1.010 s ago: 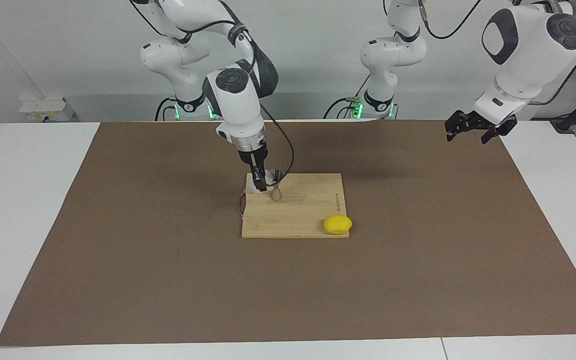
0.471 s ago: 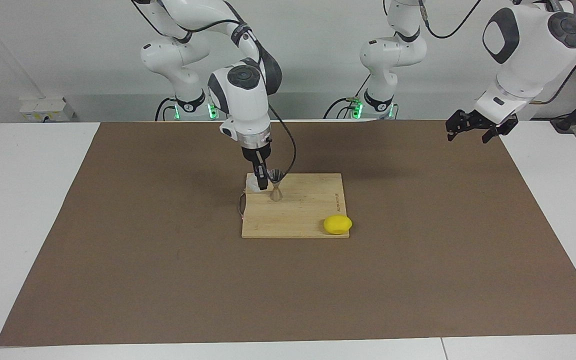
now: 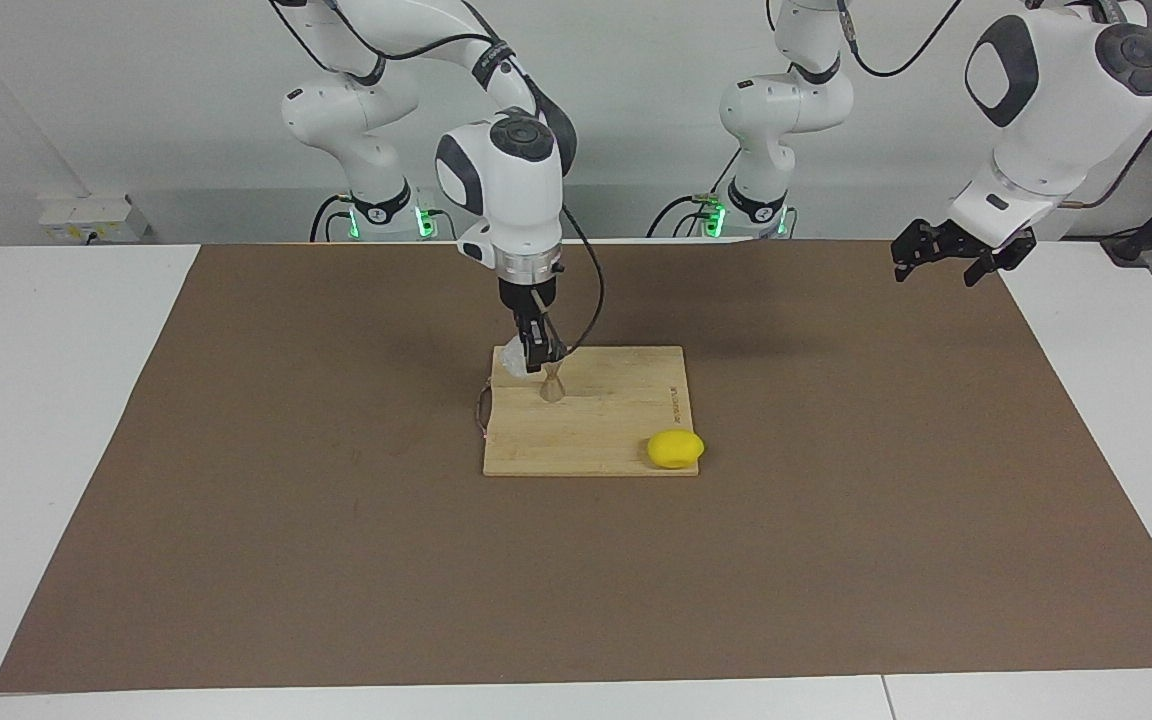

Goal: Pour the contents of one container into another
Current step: 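Lift the glass cup with the right gripper over the metal cup, then tilt the glass cup with the right gripper to pour into the metal cup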

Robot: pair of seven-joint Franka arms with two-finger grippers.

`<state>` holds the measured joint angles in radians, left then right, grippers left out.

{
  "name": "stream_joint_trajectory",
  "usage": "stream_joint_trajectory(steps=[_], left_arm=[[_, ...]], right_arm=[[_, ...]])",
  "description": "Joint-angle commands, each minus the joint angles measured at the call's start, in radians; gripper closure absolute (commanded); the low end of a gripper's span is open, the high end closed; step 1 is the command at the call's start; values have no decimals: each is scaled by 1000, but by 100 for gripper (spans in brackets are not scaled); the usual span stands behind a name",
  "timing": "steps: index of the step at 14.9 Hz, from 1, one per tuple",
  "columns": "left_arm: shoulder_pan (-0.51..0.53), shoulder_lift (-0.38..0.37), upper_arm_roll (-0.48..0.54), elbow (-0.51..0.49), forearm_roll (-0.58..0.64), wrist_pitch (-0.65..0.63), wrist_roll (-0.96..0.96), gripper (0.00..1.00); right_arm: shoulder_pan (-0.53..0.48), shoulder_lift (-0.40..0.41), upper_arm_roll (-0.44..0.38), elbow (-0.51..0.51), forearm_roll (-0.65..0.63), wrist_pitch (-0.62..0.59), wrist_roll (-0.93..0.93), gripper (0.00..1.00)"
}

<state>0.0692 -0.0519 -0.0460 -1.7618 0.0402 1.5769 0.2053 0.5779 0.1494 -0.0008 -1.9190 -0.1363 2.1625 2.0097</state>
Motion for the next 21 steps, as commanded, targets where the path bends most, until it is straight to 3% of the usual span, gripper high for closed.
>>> stream_joint_trajectory(steps=[1, 21], left_arm=[[-17, -16, 11, -8, 14, 11, -6, 0], [-35, -23, -72, 111, 6, 66, -1, 0]], right_arm=[[23, -30, -1, -9, -72, -23, 52, 74], [89, -76, 2, -75, -322, -29, 124, 75]])
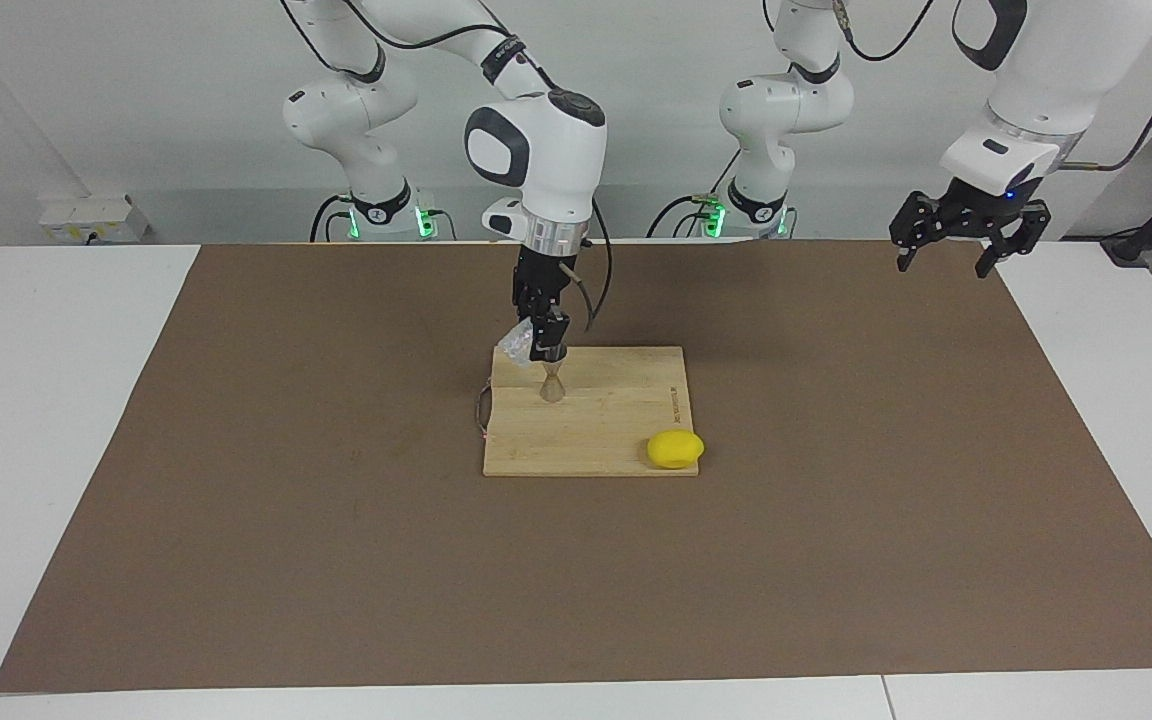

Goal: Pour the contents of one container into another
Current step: 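Tilt the glass cup with the right gripper to pour into the metal cup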

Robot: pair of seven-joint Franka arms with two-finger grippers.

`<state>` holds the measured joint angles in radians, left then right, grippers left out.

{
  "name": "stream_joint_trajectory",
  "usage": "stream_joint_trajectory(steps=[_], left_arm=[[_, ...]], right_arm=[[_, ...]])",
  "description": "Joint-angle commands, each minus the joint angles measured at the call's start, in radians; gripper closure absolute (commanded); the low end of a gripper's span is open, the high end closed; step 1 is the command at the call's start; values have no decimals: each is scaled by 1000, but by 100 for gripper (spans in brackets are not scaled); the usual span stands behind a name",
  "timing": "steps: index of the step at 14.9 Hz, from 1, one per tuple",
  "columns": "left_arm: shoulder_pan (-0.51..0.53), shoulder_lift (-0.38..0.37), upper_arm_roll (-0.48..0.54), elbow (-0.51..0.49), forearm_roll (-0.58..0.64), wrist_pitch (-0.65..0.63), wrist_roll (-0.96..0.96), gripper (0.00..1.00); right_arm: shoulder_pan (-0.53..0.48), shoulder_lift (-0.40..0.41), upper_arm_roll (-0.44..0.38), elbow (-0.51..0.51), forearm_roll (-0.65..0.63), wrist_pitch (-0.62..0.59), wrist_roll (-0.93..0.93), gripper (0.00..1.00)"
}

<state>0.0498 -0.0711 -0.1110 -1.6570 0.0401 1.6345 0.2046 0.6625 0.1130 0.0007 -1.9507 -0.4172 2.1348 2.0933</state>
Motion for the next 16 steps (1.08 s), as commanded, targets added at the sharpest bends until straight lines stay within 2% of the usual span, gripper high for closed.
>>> stream_joint_trajectory(steps=[1, 9, 16], left_arm=[[-16, -3, -16, 13, 6, 17, -1, 0], [-16, -16, -33, 3, -26, 22, 2, 0], [-2, -18, -29, -1, -26, 13, -14, 0]], right_arm=[[5, -39, 1, -43, -44, 1, 40, 75], [-7, -27, 5, -27, -11, -3, 36, 76], [-63, 7, 4, 18, 182, 33, 24, 76]])
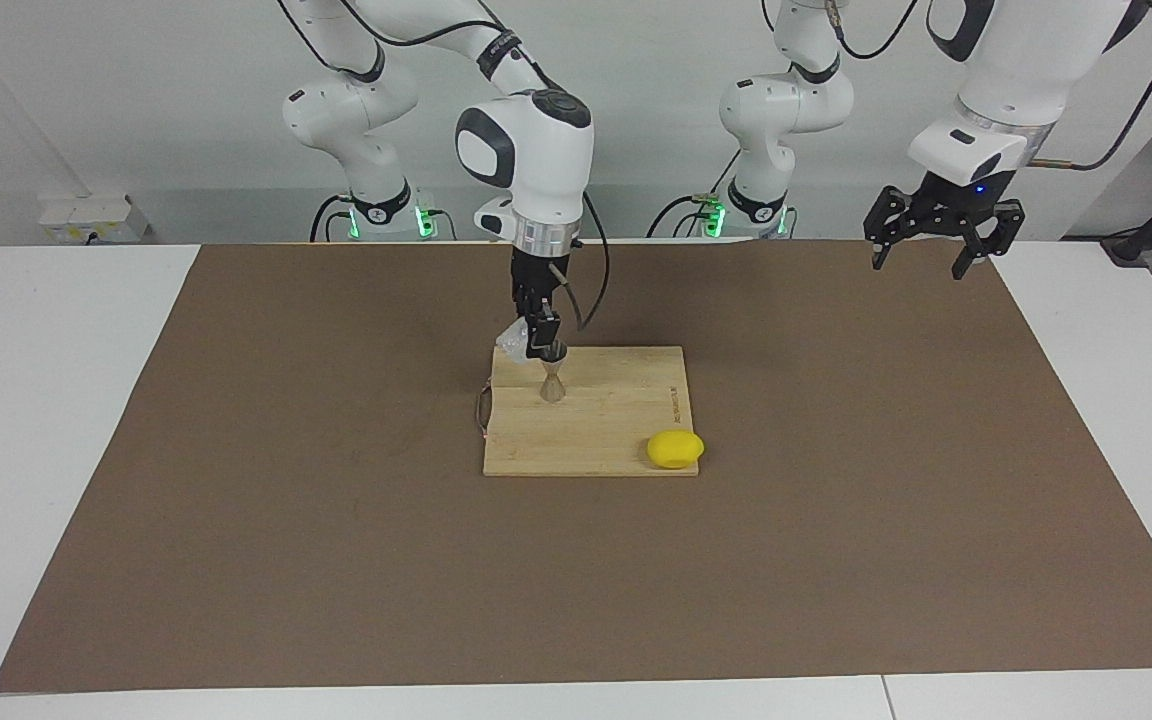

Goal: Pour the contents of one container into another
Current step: 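Tilt the glass cup with the right gripper to pour into the metal cup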

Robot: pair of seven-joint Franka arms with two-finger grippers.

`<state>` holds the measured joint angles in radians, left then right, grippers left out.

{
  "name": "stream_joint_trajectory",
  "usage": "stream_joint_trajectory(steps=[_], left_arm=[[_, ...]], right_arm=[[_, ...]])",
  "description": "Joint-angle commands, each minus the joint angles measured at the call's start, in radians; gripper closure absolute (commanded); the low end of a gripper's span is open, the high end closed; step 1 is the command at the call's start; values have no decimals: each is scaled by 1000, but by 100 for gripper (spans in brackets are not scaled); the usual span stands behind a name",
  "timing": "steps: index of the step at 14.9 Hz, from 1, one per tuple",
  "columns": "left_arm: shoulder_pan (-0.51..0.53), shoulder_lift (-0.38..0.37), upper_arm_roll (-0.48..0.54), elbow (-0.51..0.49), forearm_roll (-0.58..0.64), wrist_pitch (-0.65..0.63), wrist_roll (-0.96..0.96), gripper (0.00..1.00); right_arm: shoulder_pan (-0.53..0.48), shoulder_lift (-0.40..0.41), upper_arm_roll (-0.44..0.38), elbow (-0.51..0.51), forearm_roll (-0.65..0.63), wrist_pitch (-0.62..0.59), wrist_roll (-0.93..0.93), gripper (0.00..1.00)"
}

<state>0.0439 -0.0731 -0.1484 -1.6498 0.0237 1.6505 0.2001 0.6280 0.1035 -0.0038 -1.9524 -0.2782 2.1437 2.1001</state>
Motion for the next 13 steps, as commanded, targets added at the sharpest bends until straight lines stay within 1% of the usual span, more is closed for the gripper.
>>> stream_joint_trajectory(steps=[1, 3, 7, 8, 10, 13], left_arm=[[7, -19, 13, -14, -10, 2, -10, 0], [8, -22, 15, -18, -10, 3, -11, 0], [-1, -20, 13, -16, -8, 11, -28, 0], [-2, -20, 13, -18, -8, 5, -22, 0], [4, -22, 13, -18, -8, -11, -25, 0], [7, -22, 13, -18, -8, -11, -25, 0]], right_arm=[[-45, 19, 8, 20, 71, 39, 17, 76], [-77, 24, 8, 18, 124, 45, -18, 76], [-171, 31, 8, 4, 362, 51, -153, 75], [-207, 31, 8, -5, 435, 51, -213, 75], [-302, 31, 8, -34, 599, 47, -393, 76], [-442, 33, 8, -104, 758, 35, -665, 76]])
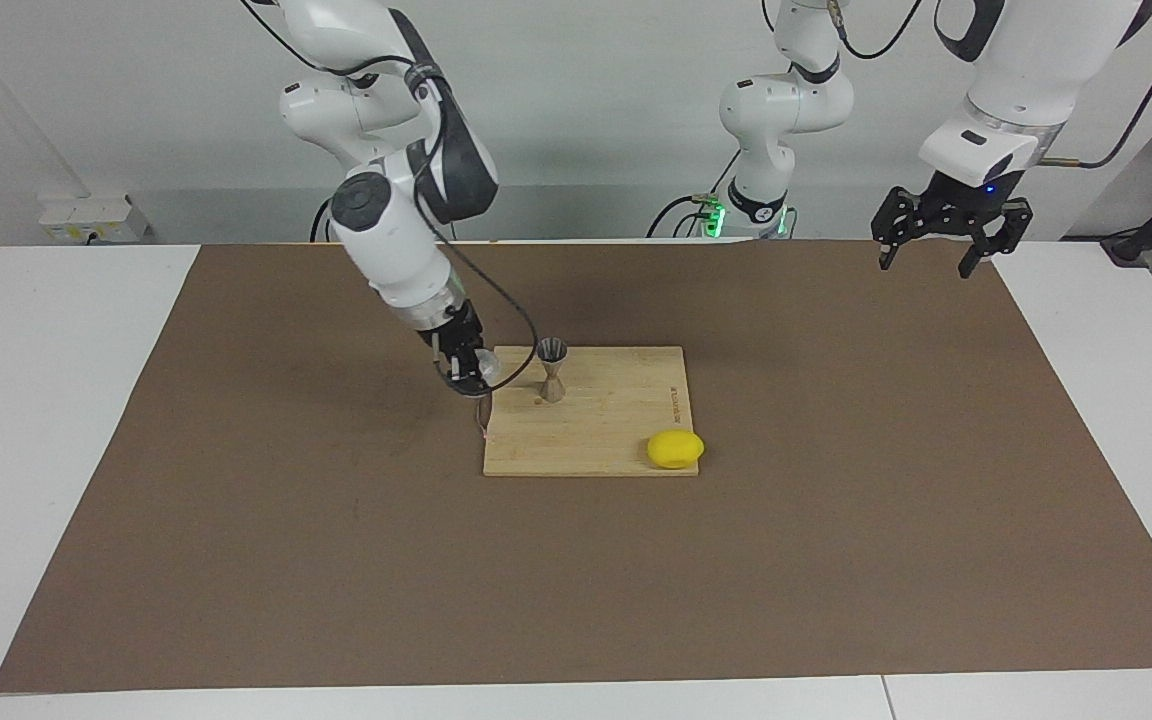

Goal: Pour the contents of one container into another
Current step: 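Set the glass cup back down and open the right gripper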

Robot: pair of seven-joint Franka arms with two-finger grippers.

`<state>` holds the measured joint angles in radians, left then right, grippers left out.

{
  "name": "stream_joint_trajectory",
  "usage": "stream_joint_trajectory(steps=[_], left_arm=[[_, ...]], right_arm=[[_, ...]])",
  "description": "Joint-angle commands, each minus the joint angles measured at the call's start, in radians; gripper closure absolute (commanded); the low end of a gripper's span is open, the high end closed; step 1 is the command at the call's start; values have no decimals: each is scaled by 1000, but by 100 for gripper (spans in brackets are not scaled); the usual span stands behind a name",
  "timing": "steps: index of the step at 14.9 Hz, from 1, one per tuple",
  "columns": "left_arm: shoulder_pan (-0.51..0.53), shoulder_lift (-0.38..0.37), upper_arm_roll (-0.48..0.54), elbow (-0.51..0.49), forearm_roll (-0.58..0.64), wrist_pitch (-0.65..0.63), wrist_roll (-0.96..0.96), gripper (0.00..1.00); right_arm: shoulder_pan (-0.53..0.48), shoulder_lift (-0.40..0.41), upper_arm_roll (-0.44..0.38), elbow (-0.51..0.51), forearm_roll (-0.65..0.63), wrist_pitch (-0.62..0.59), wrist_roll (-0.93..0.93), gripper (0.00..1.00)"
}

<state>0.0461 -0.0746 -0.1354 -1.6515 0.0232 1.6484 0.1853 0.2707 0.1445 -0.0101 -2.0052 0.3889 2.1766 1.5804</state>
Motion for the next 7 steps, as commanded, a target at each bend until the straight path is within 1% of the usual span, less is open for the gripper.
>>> stream_joint_trajectory(steps=[1, 4, 6, 7], left_arm=[[5, -22, 0, -16, -8, -9, -10, 0], [5, -21, 0, -16, -8, -9, -10, 0], [5, -21, 0, -16, -8, -9, -10, 0], [5, -21, 0, -16, -8, -9, -10, 0]], right_arm=[[-120, -2, 15, -66, 129, -4, -217, 76], [-241, 35, 15, -76, 191, -43, -408, 76], [-316, 46, 15, -98, 195, -57, -538, 76], [-343, 59, 15, -98, 205, -67, -574, 76]])
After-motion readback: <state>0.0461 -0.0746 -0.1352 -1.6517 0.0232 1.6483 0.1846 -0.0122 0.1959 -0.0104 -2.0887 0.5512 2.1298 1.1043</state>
